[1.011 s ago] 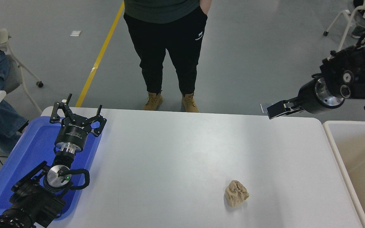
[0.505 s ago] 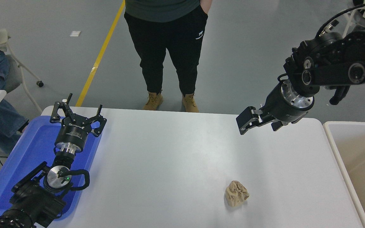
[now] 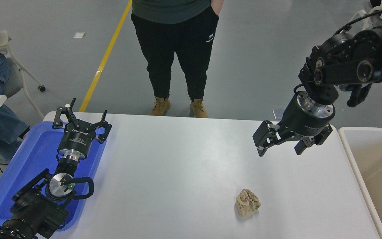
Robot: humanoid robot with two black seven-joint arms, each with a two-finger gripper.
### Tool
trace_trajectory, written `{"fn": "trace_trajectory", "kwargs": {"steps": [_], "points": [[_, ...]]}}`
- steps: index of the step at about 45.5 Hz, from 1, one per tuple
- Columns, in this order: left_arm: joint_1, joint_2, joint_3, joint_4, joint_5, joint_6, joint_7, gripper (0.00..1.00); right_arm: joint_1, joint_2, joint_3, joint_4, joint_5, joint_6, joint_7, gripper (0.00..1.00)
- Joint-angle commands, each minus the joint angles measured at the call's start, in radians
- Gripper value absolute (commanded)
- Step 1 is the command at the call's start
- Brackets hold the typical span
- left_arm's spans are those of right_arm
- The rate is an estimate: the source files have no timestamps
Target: Pick up foil plate and place in dustbin
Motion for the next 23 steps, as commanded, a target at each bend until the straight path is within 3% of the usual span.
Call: {"fn": "trace_trajectory", "kwargs": {"steps": [1, 23], "points": [[0.0, 0.001, 0.0, 0.0, 0.0, 0.0, 0.0, 1.0, 0.027, 0.018, -0.054, 0.001, 0.0, 0.011, -0.001, 1.0], [0.0, -0.001, 0.0, 0.0, -0.001, 0.0, 0.0, 1.0, 0.084, 0.071, -0.074, 0.004, 0.03, 0.011, 0.002, 1.0]]}}
